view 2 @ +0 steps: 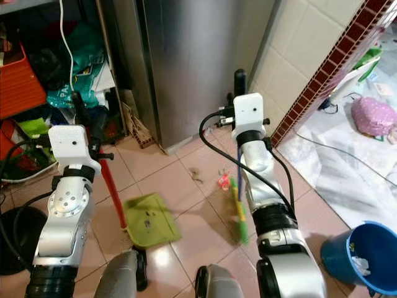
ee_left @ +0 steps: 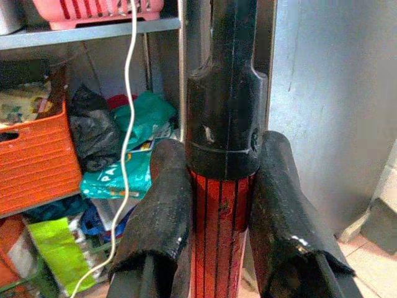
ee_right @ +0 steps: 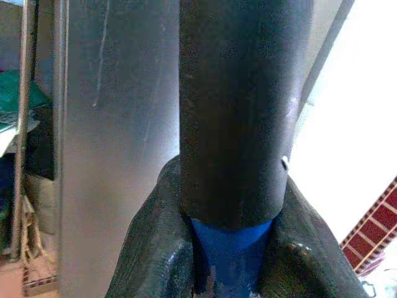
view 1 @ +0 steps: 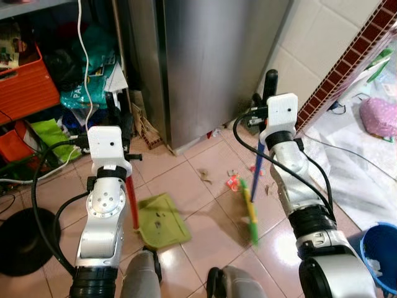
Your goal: Sweep floor
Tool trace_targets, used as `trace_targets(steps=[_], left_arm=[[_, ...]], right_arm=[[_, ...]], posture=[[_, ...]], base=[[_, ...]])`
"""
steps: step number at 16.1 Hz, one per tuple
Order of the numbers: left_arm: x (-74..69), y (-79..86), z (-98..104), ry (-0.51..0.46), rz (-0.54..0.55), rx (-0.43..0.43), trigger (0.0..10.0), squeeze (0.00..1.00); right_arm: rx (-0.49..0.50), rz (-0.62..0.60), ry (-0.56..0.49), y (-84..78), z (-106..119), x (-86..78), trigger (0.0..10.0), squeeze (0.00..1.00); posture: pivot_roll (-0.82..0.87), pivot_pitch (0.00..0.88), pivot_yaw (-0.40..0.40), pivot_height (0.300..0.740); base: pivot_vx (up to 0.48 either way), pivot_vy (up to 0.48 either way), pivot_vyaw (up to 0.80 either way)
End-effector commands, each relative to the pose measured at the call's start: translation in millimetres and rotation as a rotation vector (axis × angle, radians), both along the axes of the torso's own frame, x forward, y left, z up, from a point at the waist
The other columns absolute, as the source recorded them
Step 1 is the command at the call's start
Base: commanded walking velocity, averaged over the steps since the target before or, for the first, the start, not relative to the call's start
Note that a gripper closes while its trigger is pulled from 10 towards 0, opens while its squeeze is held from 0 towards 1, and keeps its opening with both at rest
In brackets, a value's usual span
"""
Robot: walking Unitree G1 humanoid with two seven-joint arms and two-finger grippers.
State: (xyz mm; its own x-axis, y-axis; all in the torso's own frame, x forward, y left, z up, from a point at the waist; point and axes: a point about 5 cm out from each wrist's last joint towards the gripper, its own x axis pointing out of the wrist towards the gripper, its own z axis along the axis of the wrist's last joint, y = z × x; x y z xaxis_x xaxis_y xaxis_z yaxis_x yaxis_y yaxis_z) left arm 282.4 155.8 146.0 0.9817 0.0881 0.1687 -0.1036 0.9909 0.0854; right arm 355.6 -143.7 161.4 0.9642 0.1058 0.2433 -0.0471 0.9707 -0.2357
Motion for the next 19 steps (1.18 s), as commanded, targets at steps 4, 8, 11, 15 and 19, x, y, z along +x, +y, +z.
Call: trace_targets(steps=[4, 8, 11, 15, 19], left_arm=[[-0.4, -2.1, 19, -0.088, -0.016, 0.001, 10.0, 0.00], [-1.5, -1.7, 18, -0.086, -0.016, -0.002, 10.0, 0.00], [-1.0, -2.1, 19, -0.088, -0.016, -0.001, 10.0, 0.00], [-0.4, -2.1, 20, -0.093, -0.016, 0.002, 10.0, 0.00], [-0.9, 0.1, 22, -0.097, 0.012, 0.009, 10.0, 0.00]], right_arm=[[-0.023, 0.026, -0.106, 3.7, 23, 1.4, 10.0, 0.00], [-0.032, 0.048, -0.134, 7.5, 28, 0.9, 10.0, 0.00], [-0.067, 0.056, -0.156, 9.1, 31, 0.0, 10.0, 0.00], [-0.057, 0.065, -0.151, 8.9, 28, -1.1, 10.0, 0.00], [-0.045, 0.073, -0.145, 9.6, 27, -1.2, 10.0, 0.00]], posture=[[0.01, 0.164, -0.088, 0.740], [0.01, 0.164, -0.089, 0.740], [0.01, 0.163, -0.089, 0.740], [0.01, 0.161, -0.089, 0.740], [0.01, 0.163, -0.092, 0.740]], base=[[0.307, 0.000, 0.00], [0.338, 0.000, 0.00], [0.340, 0.000, 0.17], [0.341, 0.000, 0.13], [0.155, 0.000, 0.00]])
